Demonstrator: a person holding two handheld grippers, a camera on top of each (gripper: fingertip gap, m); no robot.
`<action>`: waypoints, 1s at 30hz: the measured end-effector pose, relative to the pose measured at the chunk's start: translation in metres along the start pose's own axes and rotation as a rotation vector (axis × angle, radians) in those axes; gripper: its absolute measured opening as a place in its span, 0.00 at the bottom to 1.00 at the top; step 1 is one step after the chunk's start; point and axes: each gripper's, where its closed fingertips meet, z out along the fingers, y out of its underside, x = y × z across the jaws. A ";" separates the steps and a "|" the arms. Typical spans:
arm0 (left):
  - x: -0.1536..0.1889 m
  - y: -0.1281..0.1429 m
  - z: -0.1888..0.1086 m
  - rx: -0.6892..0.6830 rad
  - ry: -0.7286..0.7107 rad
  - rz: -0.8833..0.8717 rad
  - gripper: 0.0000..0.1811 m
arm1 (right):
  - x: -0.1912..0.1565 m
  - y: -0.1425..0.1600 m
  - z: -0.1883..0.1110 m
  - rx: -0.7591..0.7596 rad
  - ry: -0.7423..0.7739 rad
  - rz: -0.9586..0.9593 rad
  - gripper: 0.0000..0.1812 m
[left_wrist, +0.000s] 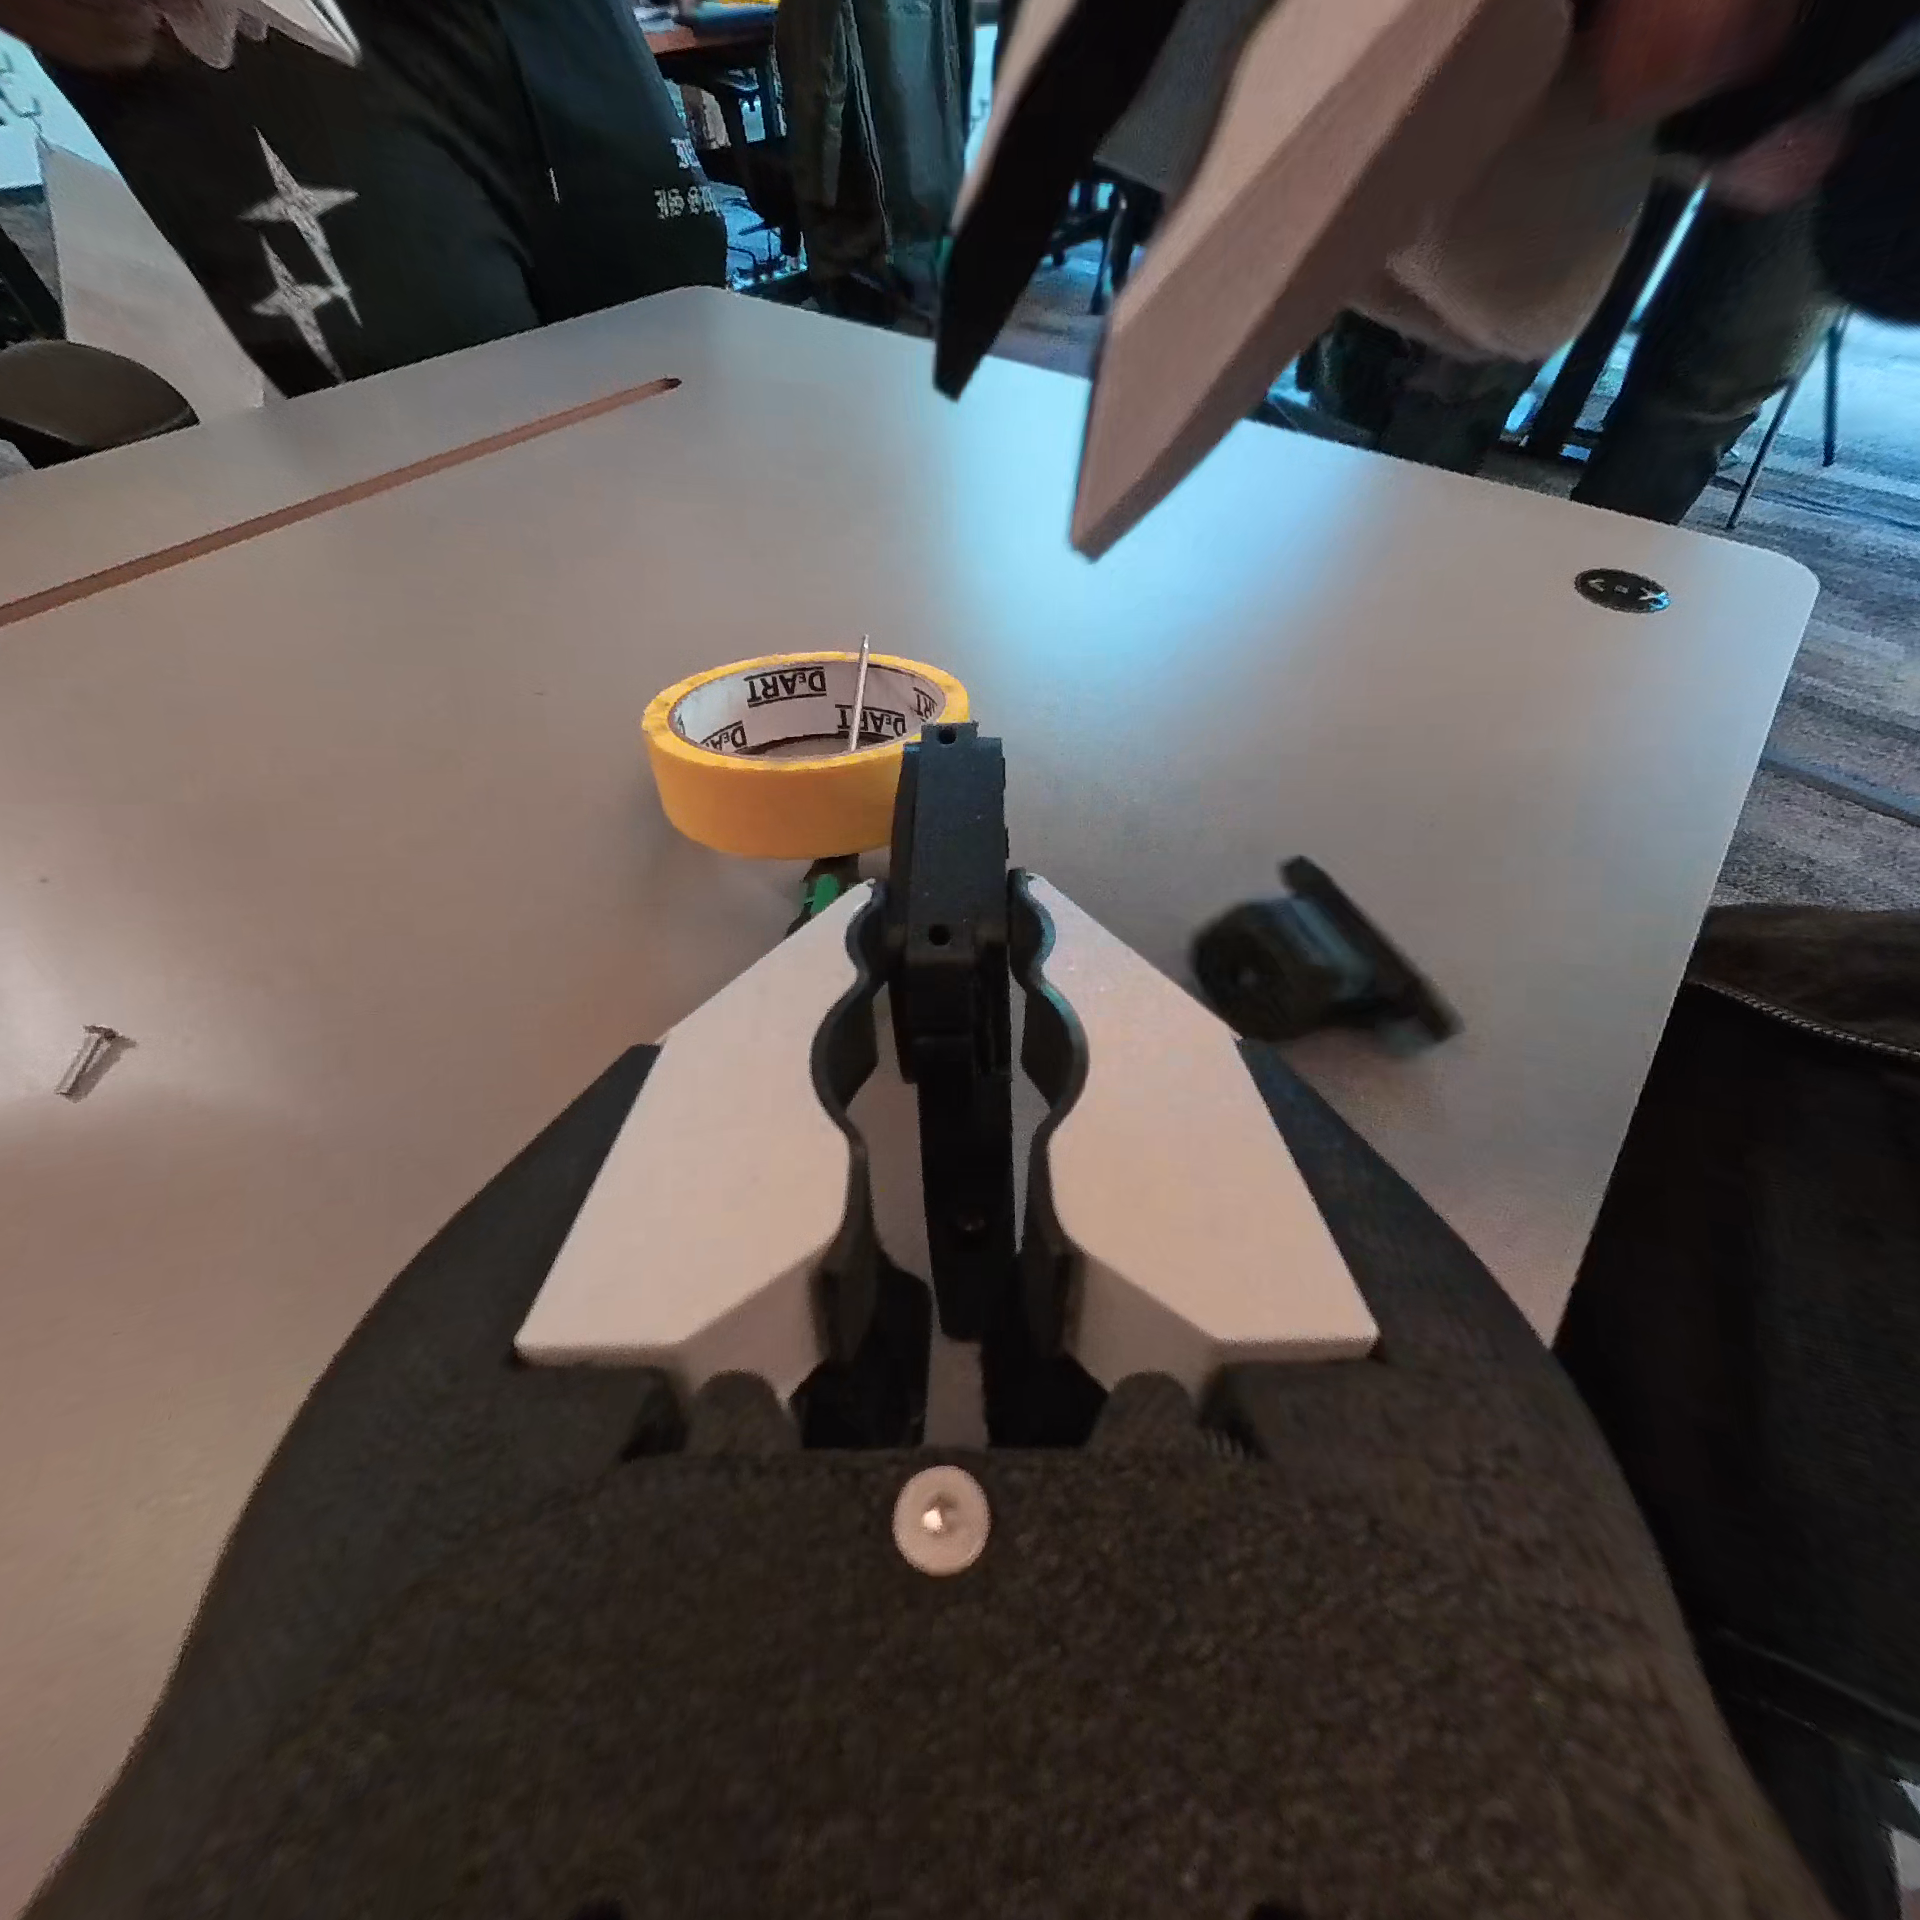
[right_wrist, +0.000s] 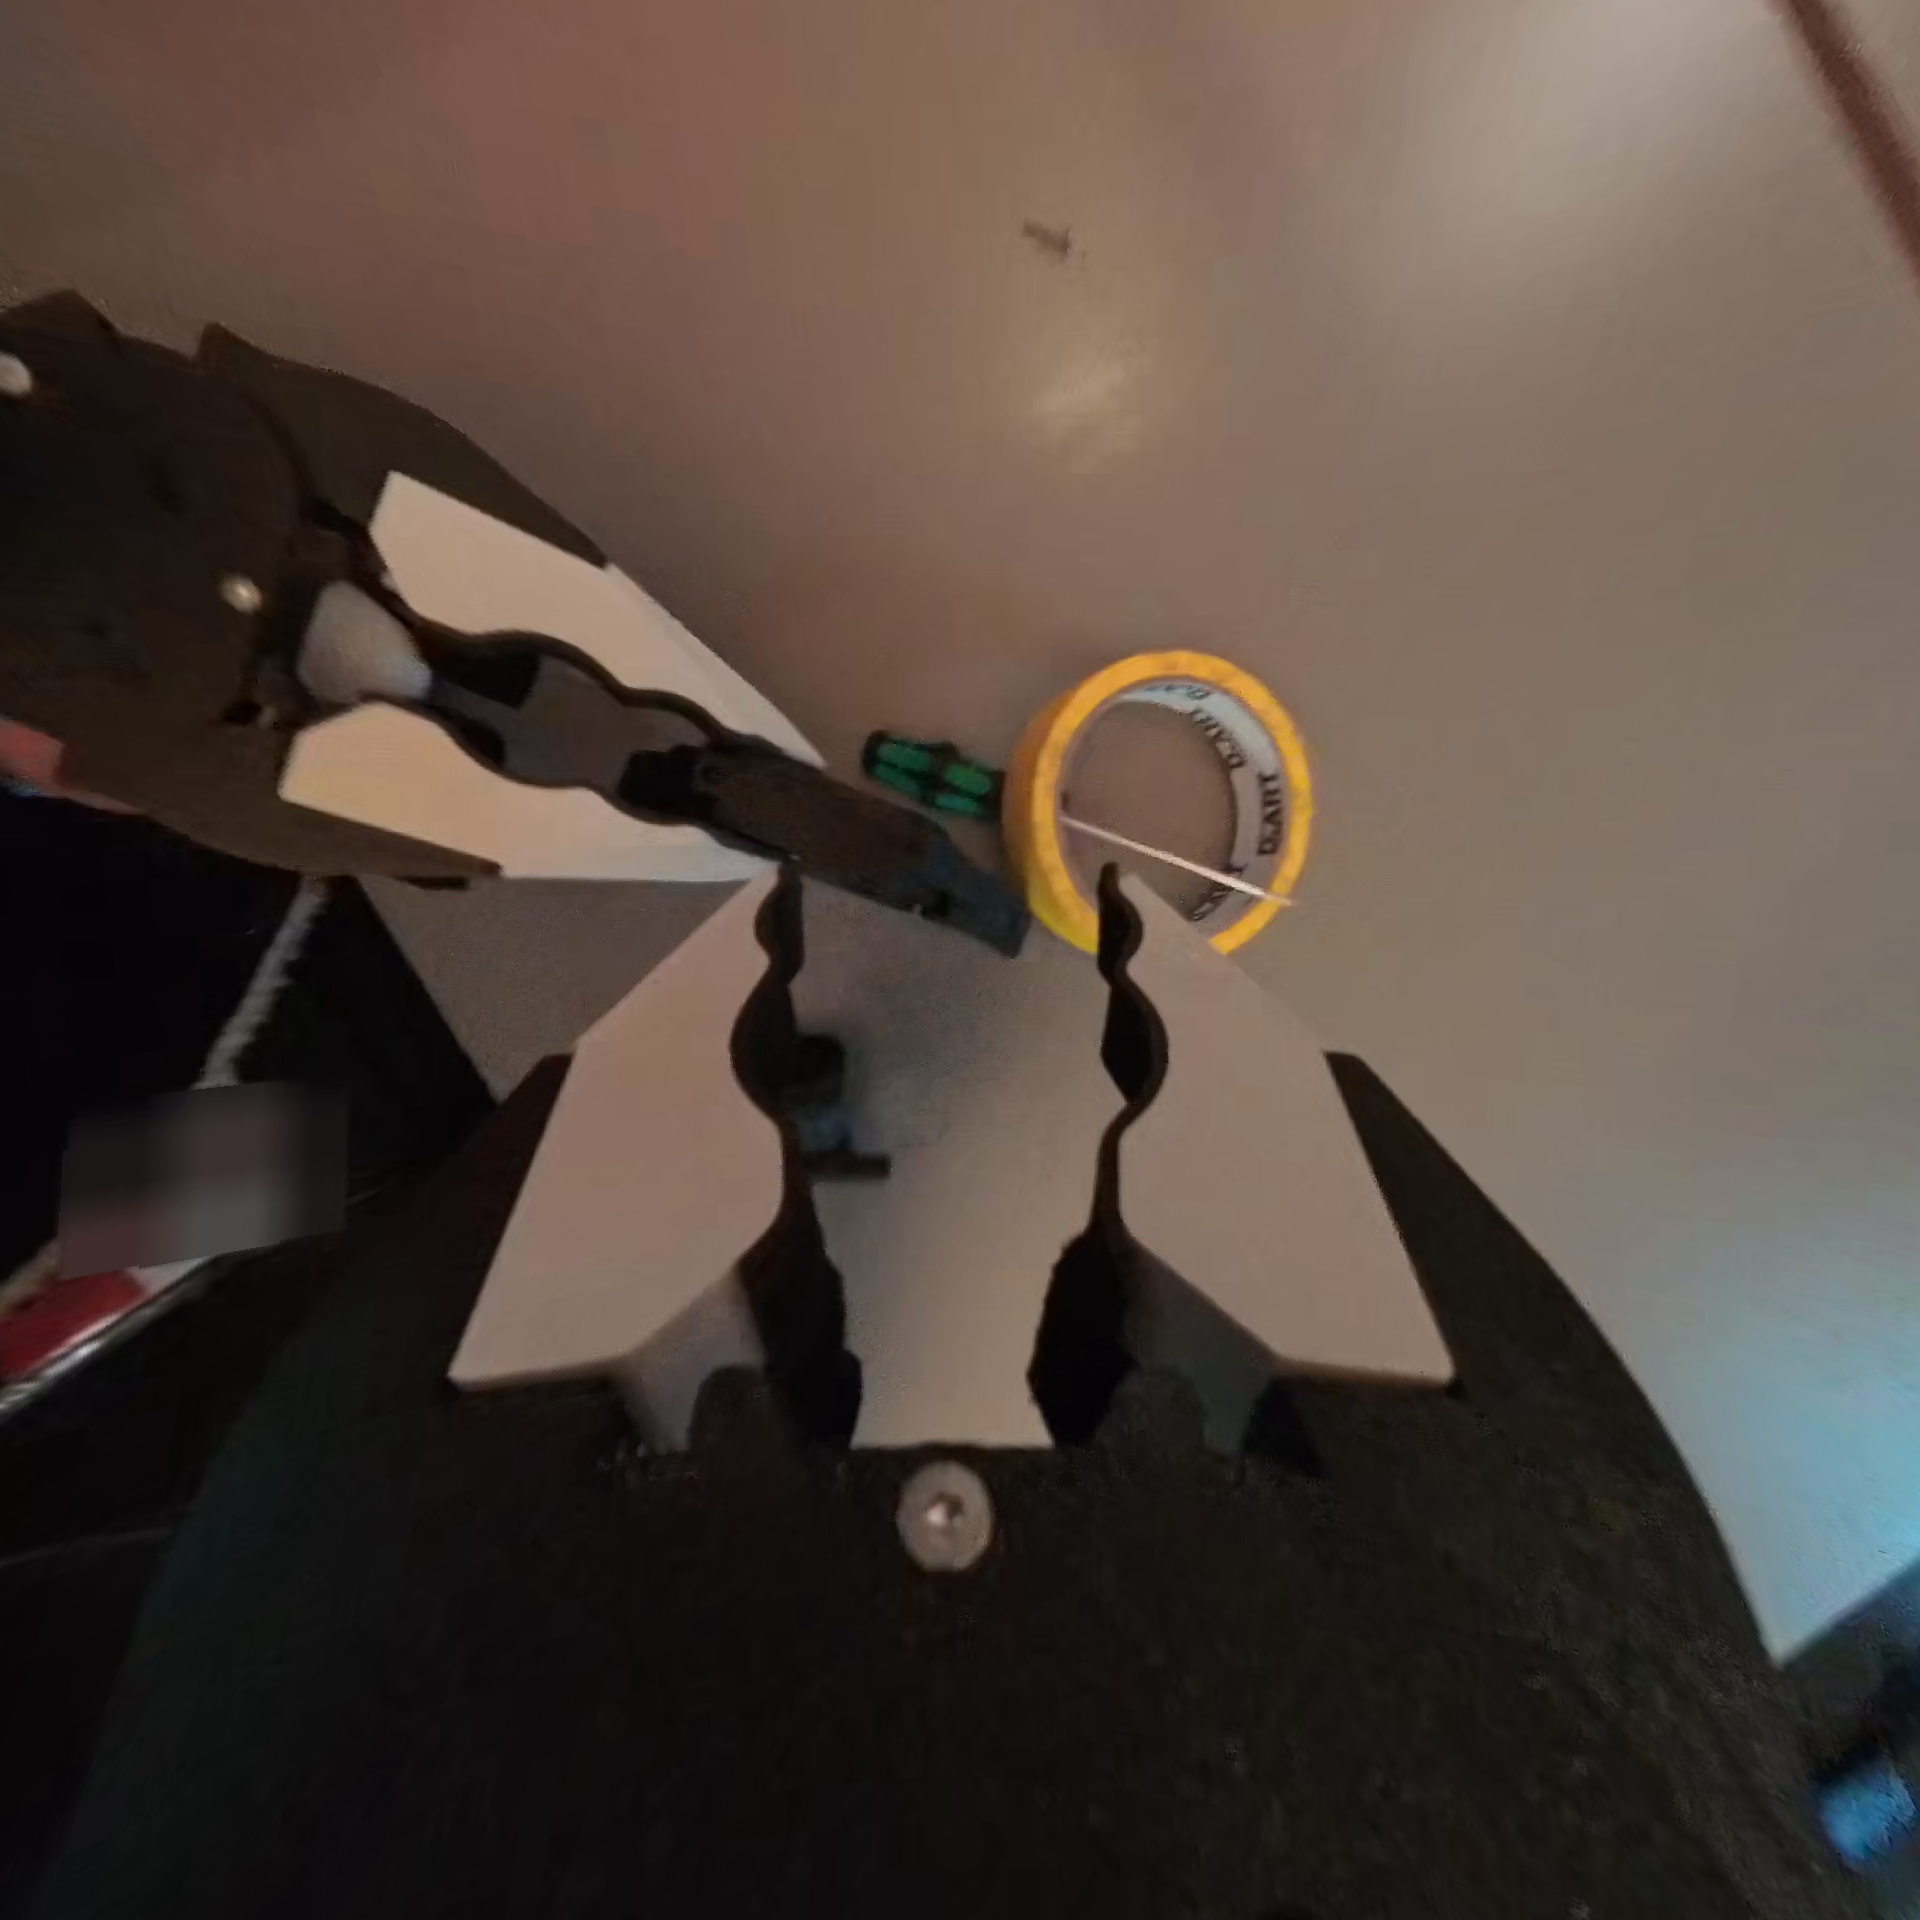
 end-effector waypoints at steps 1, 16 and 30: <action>0.000 0.000 0.000 -0.001 0.000 0.010 0.12 | 0.004 0.008 -0.002 0.080 -0.032 -0.017 0.32; 0.000 0.002 0.000 -0.045 -0.004 0.134 0.12 | -0.063 0.170 -0.005 -0.061 -0.102 0.117 0.37; 0.000 0.011 -0.001 -0.160 0.064 0.220 0.13 | -0.047 0.169 0.024 -0.320 -0.030 -0.082 0.20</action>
